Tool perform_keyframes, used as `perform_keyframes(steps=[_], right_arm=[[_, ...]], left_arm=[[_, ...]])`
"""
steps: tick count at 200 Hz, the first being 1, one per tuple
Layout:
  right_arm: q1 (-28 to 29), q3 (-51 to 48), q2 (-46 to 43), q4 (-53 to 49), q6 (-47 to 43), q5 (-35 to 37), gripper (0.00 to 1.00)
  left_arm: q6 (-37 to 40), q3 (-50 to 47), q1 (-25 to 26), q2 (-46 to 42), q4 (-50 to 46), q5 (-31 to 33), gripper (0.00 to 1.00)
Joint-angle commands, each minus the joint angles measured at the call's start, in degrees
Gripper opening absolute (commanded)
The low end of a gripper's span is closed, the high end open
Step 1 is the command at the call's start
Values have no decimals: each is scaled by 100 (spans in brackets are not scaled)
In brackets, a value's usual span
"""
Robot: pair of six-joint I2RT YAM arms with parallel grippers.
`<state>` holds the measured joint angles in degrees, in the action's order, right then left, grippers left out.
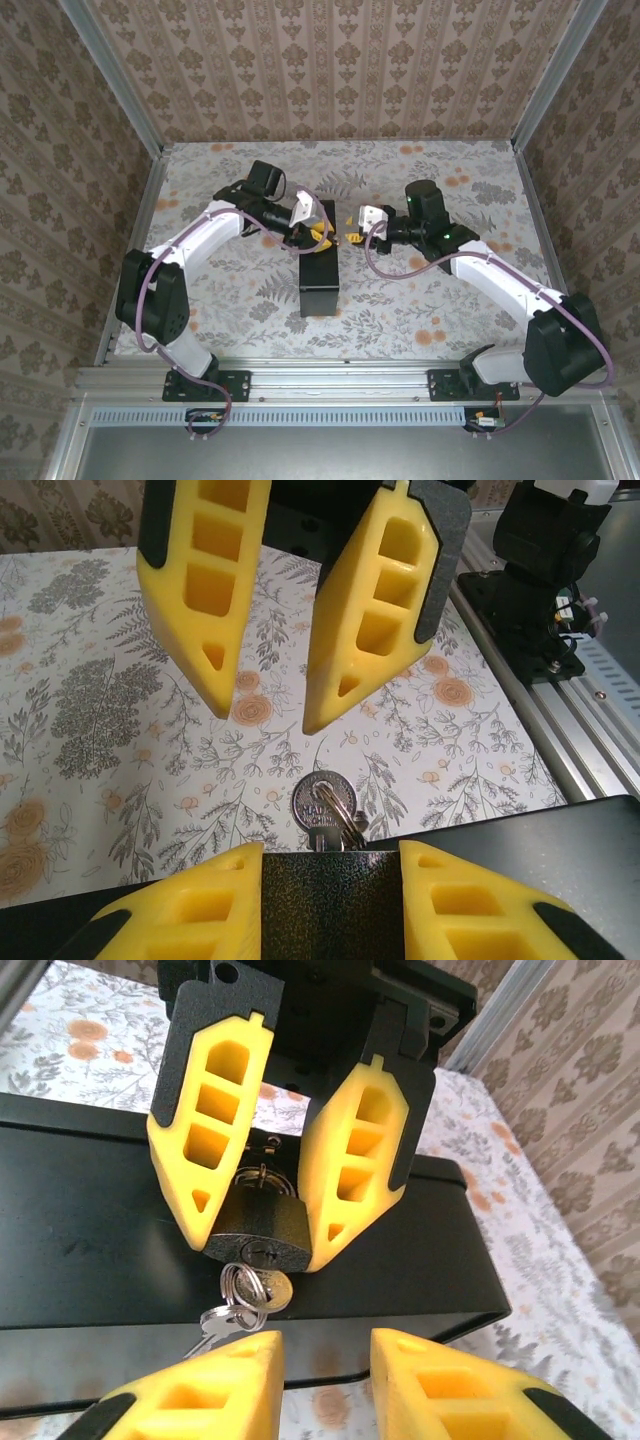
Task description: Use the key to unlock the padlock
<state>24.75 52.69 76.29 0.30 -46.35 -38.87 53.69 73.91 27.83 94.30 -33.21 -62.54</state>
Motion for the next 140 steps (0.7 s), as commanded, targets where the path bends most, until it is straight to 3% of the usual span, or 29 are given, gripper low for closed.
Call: perform_keyframes(steps=[1,140], right_arm=[[171,-4,-80,244,-441,99,28],[399,194,252,-126,-776,37,24]], left_arm=[[185,304,-59,-19,-36,-566,9],[166,278,-88,-30,-1,-654,9]])
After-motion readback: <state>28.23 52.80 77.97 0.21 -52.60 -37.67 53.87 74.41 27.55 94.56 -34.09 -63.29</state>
